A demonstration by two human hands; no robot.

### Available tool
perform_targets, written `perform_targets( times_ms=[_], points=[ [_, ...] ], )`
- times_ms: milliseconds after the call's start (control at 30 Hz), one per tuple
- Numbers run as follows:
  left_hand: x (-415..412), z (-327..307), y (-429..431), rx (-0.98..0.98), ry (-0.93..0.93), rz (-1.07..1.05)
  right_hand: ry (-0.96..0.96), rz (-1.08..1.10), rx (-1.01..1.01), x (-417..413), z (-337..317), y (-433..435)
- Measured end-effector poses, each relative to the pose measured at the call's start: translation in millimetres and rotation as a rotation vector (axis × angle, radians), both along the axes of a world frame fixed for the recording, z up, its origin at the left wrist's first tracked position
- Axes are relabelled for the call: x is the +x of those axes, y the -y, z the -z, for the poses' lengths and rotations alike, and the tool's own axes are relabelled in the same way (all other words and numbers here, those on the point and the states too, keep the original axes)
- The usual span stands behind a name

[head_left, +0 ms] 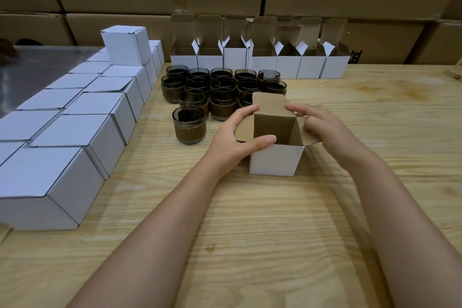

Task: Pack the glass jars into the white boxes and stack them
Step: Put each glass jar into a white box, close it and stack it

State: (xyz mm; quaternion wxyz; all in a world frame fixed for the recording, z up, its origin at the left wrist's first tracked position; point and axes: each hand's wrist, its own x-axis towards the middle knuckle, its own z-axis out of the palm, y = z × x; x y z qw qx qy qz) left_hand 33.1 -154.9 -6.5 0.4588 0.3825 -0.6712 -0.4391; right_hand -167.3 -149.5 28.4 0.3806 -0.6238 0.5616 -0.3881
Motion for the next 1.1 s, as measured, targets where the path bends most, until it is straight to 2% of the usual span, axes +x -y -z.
perform_targets(
  times_ms=[100, 133, 200, 267, 367, 467, 567, 733, 867, 1100],
  points=[
    [-0.2, 2.4, 1.3, 0.002, -0.013, -0.018, -0.711, 0.156, -0.082, 0.8, -29.5, -1.8],
    [-0.6, 2.7, 1.6, -0.004, -0.012, -0.022, -0.846, 0.230, -0.198, 11.2, -39.6, -2.5],
    [-2.1, 2.3, 2.2, -0.020, -0.008, -0.032, -0.819, 0.212, -0.437, 46.6, -55.3, 1.7],
    [-3.3, 2.5, 2.9, -0.017, -0.026, -0.056, -0.792, -0.079, -0.515, 88.3, -63.6, 13.5],
    [-3.0, 8.2, 7.7, -0.024, -0.002, -0.123, -1.103, -0.441, -0.518, 135.1, -61.1, 35.3],
    [-2.8, 13.9, 14.6, -0.010, 0.086, -0.139, -1.391, -0.618, -0.526, 152.5, -50.1, 60.4],
    [-6.0, 10.8, 14.7, -0.049, 0.117, -0.146, -1.435, -0.721, -0.432, 163.1, -47.0, 77.2],
    [-5.4, 10.0, 9.2, -0.063, 0.095, -0.142, -1.449, -0.824, -0.497, 174.0, -55.9, 83.7],
    [-2.9, 9.2, 7.0, -0.055, 0.118, -0.139, -1.315, -0.844, -0.391, 174.7, -59.7, 79.3],
    [-3.9, 8.0, 5.6, -0.029, 0.132, -0.144, -1.050, -0.766, -0.330, 159.9, -66.0, 72.0]
  ],
)
